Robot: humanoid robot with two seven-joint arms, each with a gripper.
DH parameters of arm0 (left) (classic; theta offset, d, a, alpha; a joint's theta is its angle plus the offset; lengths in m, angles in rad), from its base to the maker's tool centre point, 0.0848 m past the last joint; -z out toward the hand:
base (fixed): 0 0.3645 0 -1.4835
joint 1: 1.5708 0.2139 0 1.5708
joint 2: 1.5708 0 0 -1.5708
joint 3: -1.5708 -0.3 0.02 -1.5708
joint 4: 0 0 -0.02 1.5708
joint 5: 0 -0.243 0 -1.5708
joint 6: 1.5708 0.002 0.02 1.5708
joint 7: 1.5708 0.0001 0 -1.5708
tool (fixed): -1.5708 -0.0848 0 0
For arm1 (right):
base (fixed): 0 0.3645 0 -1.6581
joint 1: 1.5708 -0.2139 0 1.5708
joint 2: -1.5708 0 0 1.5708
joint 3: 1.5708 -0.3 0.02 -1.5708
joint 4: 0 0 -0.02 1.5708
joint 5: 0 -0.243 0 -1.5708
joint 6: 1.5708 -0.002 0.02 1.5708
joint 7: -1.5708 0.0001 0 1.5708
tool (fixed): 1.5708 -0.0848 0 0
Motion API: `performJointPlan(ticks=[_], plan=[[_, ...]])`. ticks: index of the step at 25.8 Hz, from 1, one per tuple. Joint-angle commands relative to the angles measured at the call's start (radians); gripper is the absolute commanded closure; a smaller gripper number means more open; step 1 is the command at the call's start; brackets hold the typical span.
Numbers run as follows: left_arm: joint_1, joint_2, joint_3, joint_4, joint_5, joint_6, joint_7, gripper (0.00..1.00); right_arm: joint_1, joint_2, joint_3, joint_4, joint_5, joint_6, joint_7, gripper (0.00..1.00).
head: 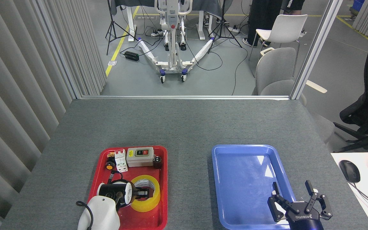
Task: Place and move tape with both arms
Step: 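Grasp the yellow tape roll with the left gripper, then lift the tape roll and carry it toward the blue tray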
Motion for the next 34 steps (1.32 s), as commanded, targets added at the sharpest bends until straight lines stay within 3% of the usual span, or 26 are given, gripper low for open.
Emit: performJointPlan(ticks=[1,3,6,9,17,22,24,27,31,34], plan=[[-0.003,0.000,-0.011,0.017,-0.003,-0.008,0.012,0.15,0.000,0.001,0.001,0.000,0.000,-0.016,-0.008,0.01],[-0.004,0.002,-0.016,0.017,-0.011,-0.010,0.013,0.26,0.001,0.003,0.001,0.000,0.002,-0.016,-0.008,0.01],[-0.004,0.003,-0.016,0.022,-0.025,-0.013,0.022,0.56,0.001,0.004,0.012,0.000,0.002,-0.016,-0.008,0.01],[-0.004,0.006,-0.016,0.027,-0.023,-0.013,0.035,0.98,0.001,0.006,0.013,0.000,0.002,-0.016,-0.008,0.01],[0.005,0.028,-0.008,-0.006,-0.038,0.010,0.035,1.00,0.000,0.021,0.013,-0.008,0.011,-0.013,-0.008,0.01],[0.043,0.011,0.053,-0.145,0.014,0.140,0.041,1.00,0.000,0.027,0.013,-0.022,0.023,-0.011,-0.008,0.01],[0.068,-0.011,0.102,-0.208,0.147,0.143,0.039,1.00,0.001,0.027,0.013,-0.034,0.023,-0.011,-0.008,0.01],[0.109,-0.023,0.177,-0.309,0.492,0.143,0.035,1.00,0.001,0.024,0.015,-0.035,0.026,-0.011,-0.007,0.01],[0.158,-0.020,0.220,-0.391,0.928,0.024,0.029,1.00,0.003,0.016,0.015,-0.035,0.028,-0.010,-0.004,0.01],[0.201,-0.029,0.217,-0.397,1.152,-0.004,0.033,1.00,0.000,-0.031,0.039,-0.046,0.008,-0.028,-0.010,0.01]])
